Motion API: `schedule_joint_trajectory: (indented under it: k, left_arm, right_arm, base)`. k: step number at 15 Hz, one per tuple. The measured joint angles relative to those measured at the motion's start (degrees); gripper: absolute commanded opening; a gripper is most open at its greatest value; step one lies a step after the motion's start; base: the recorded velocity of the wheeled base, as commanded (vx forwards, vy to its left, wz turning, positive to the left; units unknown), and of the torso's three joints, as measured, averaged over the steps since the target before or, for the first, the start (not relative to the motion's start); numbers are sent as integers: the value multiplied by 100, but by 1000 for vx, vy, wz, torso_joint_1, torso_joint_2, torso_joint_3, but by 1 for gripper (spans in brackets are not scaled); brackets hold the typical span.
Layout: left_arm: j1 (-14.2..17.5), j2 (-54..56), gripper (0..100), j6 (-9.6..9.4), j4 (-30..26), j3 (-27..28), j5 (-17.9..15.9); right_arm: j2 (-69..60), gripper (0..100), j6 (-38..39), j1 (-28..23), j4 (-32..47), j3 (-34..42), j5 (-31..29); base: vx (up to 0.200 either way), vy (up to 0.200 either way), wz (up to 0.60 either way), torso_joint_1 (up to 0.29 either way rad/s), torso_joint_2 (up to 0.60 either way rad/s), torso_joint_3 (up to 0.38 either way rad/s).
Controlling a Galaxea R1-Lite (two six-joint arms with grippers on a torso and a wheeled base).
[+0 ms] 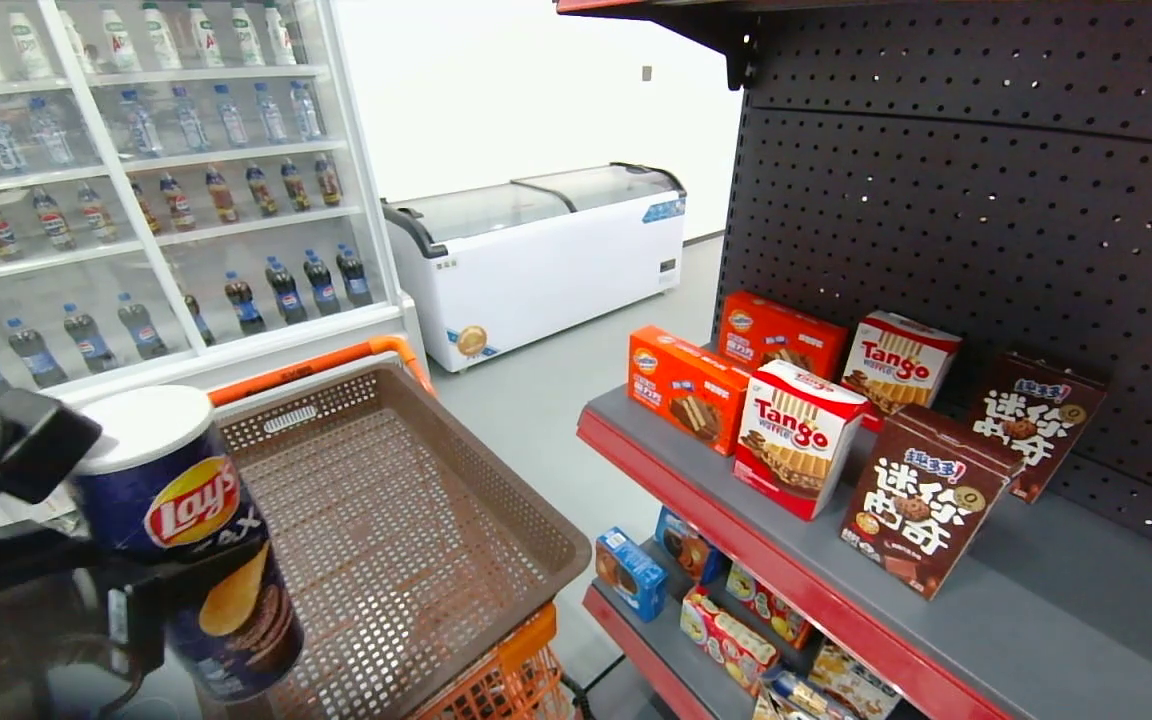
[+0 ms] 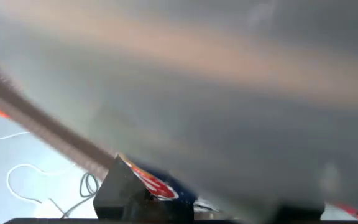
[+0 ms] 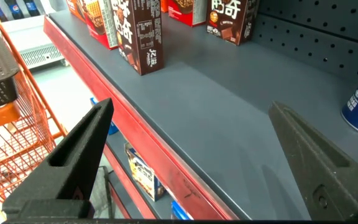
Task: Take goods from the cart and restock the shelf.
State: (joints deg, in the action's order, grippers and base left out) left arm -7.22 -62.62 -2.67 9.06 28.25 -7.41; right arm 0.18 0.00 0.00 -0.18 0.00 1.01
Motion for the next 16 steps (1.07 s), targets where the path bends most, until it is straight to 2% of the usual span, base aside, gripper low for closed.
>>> schedule_joint_trajectory:
  k: [2, 6, 11, 12, 14, 16]
  left_arm:
    - [15, 802, 0, -12, -263, -315, 33]
    - [30, 1987, 0, 11, -356, -940, 79]
    - [22, 2909, 0, -34, -347, -1353, 79]
    - [24, 3132, 0, -48, -419, -1414, 172]
    - [26, 3515, 0, -59, -638, -1510, 429]
    - [30, 3846, 0, -59, -852, -1541, 488]
  right_arm:
    - [0, 100, 0, 0, 2, 0, 2]
    - [0, 100, 0, 0, 2, 0, 0]
    - [0, 100, -5, 0, 2, 0, 0]
    - [0, 100, -5, 0, 2, 0, 5]
    - [0, 100, -13, 0, 2, 0, 38]
    - [0, 100, -16, 0, 7, 0, 40]
  base:
    - [0, 0, 0, 0, 0, 0]
    - [0, 0, 0, 0, 0, 0]
    - [0, 0, 0, 0, 0, 0]
    - [0, 0, 0, 0, 0, 0]
    - [0, 0, -600, 0, 5, 2]
    - [0, 0, -600, -10, 0, 5]
